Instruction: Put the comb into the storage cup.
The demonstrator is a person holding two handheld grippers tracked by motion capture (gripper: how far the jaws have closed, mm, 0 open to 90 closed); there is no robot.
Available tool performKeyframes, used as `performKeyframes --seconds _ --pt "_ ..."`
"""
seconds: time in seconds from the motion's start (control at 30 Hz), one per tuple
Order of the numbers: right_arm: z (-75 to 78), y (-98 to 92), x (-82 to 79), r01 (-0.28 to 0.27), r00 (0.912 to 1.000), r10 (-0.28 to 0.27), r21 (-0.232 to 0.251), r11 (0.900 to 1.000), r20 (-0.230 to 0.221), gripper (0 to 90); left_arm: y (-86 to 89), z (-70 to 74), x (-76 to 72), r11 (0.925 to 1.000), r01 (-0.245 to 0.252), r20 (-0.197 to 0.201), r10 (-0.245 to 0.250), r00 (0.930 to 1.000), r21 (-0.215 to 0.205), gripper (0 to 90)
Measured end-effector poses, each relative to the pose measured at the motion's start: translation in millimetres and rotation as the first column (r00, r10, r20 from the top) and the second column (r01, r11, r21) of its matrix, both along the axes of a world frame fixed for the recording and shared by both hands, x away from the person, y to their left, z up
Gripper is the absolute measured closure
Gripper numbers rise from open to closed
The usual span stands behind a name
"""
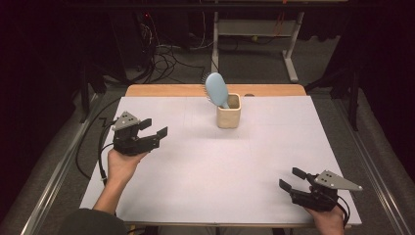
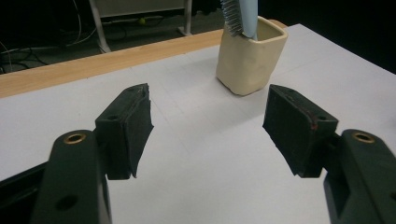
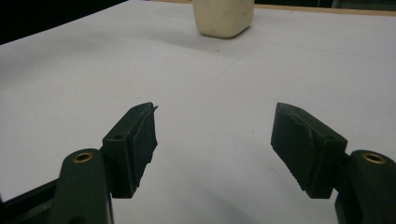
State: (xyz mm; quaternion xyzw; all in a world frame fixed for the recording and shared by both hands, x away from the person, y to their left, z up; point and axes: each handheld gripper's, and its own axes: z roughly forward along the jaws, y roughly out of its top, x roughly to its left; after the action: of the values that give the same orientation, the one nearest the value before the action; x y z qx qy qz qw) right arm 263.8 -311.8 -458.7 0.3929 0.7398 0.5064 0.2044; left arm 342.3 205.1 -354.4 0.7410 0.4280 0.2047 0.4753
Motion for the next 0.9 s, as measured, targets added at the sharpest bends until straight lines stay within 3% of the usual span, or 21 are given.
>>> performKeyframes --seconds 0.9 --pt "-0.3 0.3 -0.2 0.004 1.0 -0.004 -0.001 1.0 -0.003 31.8 9.7 -12.2 -17.6 1.0 0.0 0.004 0.0 1.0 -0.01 32.5"
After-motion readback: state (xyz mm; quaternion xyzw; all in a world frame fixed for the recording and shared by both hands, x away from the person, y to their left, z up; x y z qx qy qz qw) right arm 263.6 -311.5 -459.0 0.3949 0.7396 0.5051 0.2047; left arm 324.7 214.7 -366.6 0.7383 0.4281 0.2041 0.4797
